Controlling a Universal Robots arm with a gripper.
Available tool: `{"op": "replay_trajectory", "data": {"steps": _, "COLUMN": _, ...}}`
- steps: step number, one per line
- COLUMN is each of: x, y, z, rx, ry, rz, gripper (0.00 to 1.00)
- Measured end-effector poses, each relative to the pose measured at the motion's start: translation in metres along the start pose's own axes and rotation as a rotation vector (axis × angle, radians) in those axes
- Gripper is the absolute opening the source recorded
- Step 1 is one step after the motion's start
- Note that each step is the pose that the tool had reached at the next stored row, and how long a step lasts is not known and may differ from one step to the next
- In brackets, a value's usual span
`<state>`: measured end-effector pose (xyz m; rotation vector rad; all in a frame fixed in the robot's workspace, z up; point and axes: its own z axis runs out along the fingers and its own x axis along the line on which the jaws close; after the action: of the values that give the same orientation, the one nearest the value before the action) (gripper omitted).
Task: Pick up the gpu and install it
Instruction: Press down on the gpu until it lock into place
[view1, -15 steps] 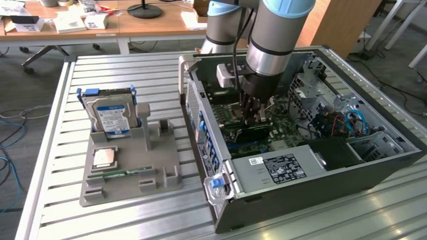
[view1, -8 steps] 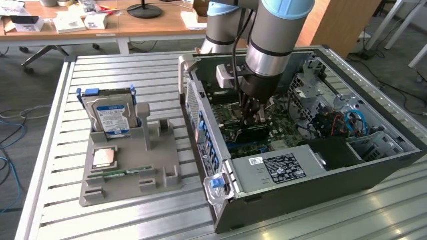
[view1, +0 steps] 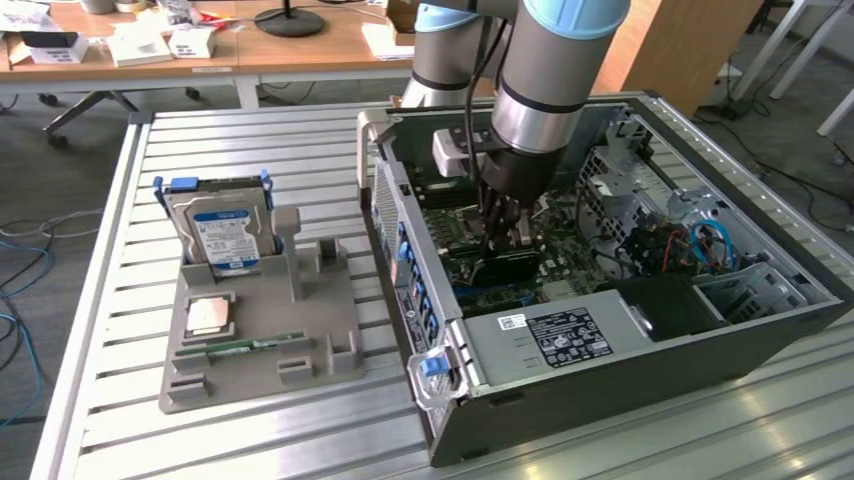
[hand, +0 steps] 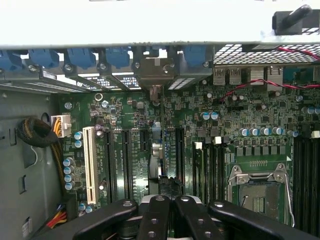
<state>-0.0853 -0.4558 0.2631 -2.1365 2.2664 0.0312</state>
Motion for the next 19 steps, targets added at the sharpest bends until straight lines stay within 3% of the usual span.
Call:
{"op": "replay_trajectory", "data": {"steps": 11, "x": 0.0, "y": 0.0001, "z": -0.0004, "rx": 0.0004, "ry": -0.0011, "rz": 0.0, "gripper": 0.11}}
{"op": "replay_trajectory", "data": {"steps": 19, "x": 0.0, "y": 0.0001, "z": -0.0121, "rx": 0.0002, "ry": -0.0005, "rz": 0.0, "gripper": 0.11}}
